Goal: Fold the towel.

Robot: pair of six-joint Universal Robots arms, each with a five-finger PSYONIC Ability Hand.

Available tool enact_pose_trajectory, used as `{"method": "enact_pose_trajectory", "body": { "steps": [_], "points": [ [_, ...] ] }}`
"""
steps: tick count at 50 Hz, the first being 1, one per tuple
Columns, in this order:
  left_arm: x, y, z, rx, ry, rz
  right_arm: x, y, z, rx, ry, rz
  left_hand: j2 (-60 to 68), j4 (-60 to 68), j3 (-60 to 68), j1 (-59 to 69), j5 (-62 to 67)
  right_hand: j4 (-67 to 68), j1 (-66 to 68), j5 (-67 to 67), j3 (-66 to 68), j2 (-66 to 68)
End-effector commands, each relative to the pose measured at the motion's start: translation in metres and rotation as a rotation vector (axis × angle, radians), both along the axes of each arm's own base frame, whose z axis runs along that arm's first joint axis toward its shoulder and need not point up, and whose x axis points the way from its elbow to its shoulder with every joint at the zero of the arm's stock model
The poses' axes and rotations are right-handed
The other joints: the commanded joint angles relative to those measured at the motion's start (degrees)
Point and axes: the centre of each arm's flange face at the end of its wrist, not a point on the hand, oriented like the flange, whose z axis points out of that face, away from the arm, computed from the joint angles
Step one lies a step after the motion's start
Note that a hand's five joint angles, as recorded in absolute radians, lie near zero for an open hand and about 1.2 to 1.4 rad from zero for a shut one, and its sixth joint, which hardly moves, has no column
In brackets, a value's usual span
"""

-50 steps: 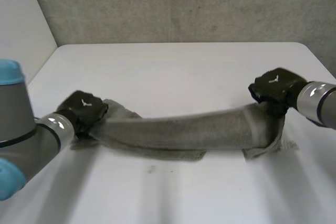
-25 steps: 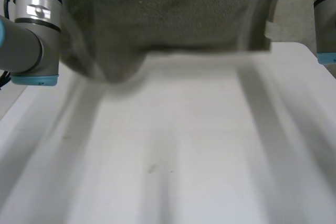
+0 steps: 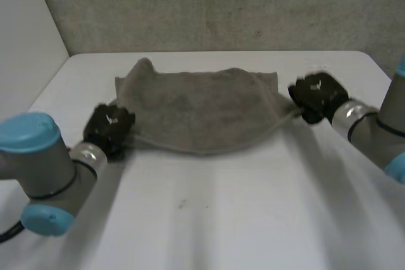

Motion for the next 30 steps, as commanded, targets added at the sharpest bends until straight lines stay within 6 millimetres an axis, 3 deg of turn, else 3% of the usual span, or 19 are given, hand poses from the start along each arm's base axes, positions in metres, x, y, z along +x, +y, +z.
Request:
{"method": "enact_pose_trajectory", "body": {
  "steps": [1,5,10,19,30],
  "points": [
    [0.000,0.004,-0.019,0.049,-0.020,-0.004,-0.023,0.004,-0.008,0.050,0.038,-0.052,0.63,0.71,0.72,2.06,1.00,11.38,18.74,17.42,11.69,12.87],
    [0.000,0.000,-0.015,0.033,-0.015,0.000,-0.030,0.007,0.000,0.048,0.017,-0.068,-15.79,-15.71,-15.70,-14.36,-15.42,11.38,18.74,17.42,11.69,12.87],
    [-0.001,-0.003,-0.014,0.015,-0.010,0.000,-0.042,0.006,0.012,0.066,-0.096,-0.132,-24.92,-24.84,-24.82,-23.49,-24.55,11.38,18.74,17.42,11.69,12.87],
    [0.002,-0.006,-0.028,0.034,-0.018,0.014,-0.061,-0.006,0.016,0.073,-0.201,-0.211,-25.95,-25.87,-25.85,-24.52,-25.58,11.38,18.74,17.42,11.69,12.87],
    [0.018,-0.018,-0.024,0.026,-0.016,0.069,-0.077,-0.014,0.017,0.055,-0.200,-0.269,-25.95,-25.87,-25.85,-24.52,-25.57,11.38,18.74,17.42,11.69,12.87]
  ]
}}
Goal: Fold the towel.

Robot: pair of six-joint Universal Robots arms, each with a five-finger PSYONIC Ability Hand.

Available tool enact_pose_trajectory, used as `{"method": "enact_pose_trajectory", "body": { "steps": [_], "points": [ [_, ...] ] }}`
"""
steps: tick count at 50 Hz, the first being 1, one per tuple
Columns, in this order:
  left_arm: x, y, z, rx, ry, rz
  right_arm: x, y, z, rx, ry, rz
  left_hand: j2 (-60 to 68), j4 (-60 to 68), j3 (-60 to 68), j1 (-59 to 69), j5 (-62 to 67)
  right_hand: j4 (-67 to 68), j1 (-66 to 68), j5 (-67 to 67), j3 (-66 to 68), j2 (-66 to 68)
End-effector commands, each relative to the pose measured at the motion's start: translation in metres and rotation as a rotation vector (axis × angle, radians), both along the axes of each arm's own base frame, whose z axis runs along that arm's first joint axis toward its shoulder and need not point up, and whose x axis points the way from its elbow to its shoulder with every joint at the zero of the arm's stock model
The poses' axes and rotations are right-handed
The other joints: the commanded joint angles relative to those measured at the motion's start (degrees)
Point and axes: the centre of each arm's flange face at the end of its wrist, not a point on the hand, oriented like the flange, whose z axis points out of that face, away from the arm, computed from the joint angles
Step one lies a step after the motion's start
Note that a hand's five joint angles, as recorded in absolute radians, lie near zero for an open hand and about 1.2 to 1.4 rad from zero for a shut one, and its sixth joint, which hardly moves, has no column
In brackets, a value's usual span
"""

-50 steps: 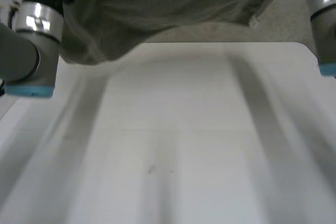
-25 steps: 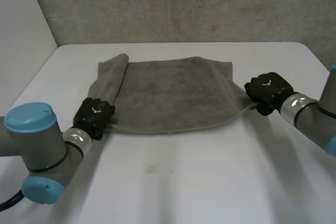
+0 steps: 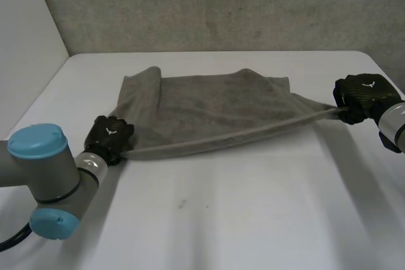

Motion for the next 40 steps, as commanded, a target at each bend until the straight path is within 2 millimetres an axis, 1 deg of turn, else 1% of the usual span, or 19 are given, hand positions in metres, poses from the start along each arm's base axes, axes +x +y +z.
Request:
{"method": "enact_pose_trajectory", "body": {
  "steps": [1,6,7,8,9,10,14,21,23,24,27,28,30,31,32,33,35,38,40],
  "points": [
    [0.009,-0.006,0.003,-0.006,0.000,0.030,-0.011,-0.005,-0.001,-0.007,0.008,-0.038,4.93,4.95,4.94,4.69,4.99,11.38,18.74,17.41,11.69,12.87],
    [0.010,-0.004,0.010,-0.016,0.003,0.033,-0.010,-0.004,-0.002,0.002,0.004,-0.038,7.11,7.13,7.12,6.88,7.18,11.38,18.74,17.41,11.69,12.87],
    [0.011,-0.003,0.011,-0.017,0.005,0.033,-0.009,-0.003,-0.003,0.002,0.004,-0.035,15.44,15.46,15.45,15.20,15.51,11.38,18.74,17.41,11.69,12.87],
    [0.011,-0.002,0.013,-0.021,0.008,0.032,-0.009,-0.003,-0.003,0.002,0.004,-0.035,31.51,31.53,31.52,31.27,31.58,11.38,18.74,17.41,11.69,12.87],
    [0.011,-0.002,0.013,-0.021,0.008,0.032,-0.009,-0.002,-0.003,0.005,0.004,-0.033,31.67,31.69,31.68,31.43,31.74,11.38,18.74,17.41,11.69,12.87],
    [0.011,-0.001,0.017,-0.027,0.010,0.028,-0.009,-0.002,-0.003,0.005,0.004,-0.033,40.98,40.99,40.99,40.74,41.04,11.38,18.74,17.41,11.69,12.87],
    [0.010,-0.001,0.029,-0.059,0.021,0.024,-0.008,-0.002,0.002,-0.009,0.004,-0.029,41.07,41.09,41.08,40.83,41.14,11.38,18.74,17.41,11.69,12.87],
    [0.012,0.004,0.076,-0.170,0.049,0.027,-0.010,0.002,0.025,-0.052,0.014,-0.026,41.07,41.09,41.08,40.83,41.14,11.38,18.74,17.41,11.69,12.87],
    [0.017,0.010,0.105,-0.217,0.055,0.037,-0.009,0.012,0.049,-0.064,0.051,-0.013,41.07,41.09,41.08,40.83,41.14,11.38,18.74,17.41,11.69,12.87],
    [0.017,0.010,0.105,-0.217,0.055,0.037,-0.009,0.012,0.049,-0.065,0.051,-0.013,41.07,41.09,41.08,40.83,41.14,11.38,18.74,17.41,11.69,12.87],
    [0.028,0.027,0.150,-0.256,0.063,0.053,-0.018,0.027,0.091,-0.104,0.146,-0.020,41.07,41.09,41.08,40.83,41.14,11.38,18.74,17.41,11.69,12.87],
    [0.028,0.027,0.150,-0.256,0.063,0.053,-0.018,0.027,0.091,-0.104,0.146,-0.020,41.07,41.09,41.08,40.83,41.14,11.38,18.74,17.41,11.69,12.87],
    [0.030,0.046,0.182,-0.286,0.071,0.034,-0.026,0.035,0.112,-0.117,0.222,-0.026,41.07,41.09,41.08,40.83,41.14,11.38,18.74,17.41,11.69,12.87],
    [0.030,0.046,0.182,-0.286,0.071,0.034,-0.026,0.035,0.112,-0.117,0.223,-0.026,41.07,41.09,41.08,40.83,41.14,11.38,18.74,17.41,11.69,12.87],
    [0.031,0.055,0.199,-0.303,0.076,0.022,-0.027,0.041,0.126,-0.139,0.261,-0.026,41.07,41.09,41.08,40.83,41.14,11.38,18.74,17.41,11.69,12.87],
    [0.031,0.055,0.199,-0.303,0.077,0.022,-0.027,0.041,0.126,-0.140,0.262,-0.026,41.07,41.09,41.08,40.83,41.14,11.38,18.74,17.41,11.69,12.87],
    [0.033,0.071,0.226,-0.328,0.084,0.000,-0.025,0.054,0.153,-0.185,0.301,-0.026,41.07,41.09,41.08,40.83,41.14,11.38,18.74,17.41,11.69,12.87],
    [0.033,0.079,0.240,-0.323,0.086,-0.011,-0.023,0.064,0.166,-0.195,0.309,-0.017,41.07,41.09,41.08,40.83,41.14,11.38,18.74,17.41,11.69,12.87],
    [0.034,0.079,0.239,-0.298,0.079,-0.009,-0.023,0.066,0.165,-0.178,0.312,-0.009,41.07,41.09,41.08,40.83,41.14,11.38,18.74,17.41,11.69,12.87]
  ]
}}
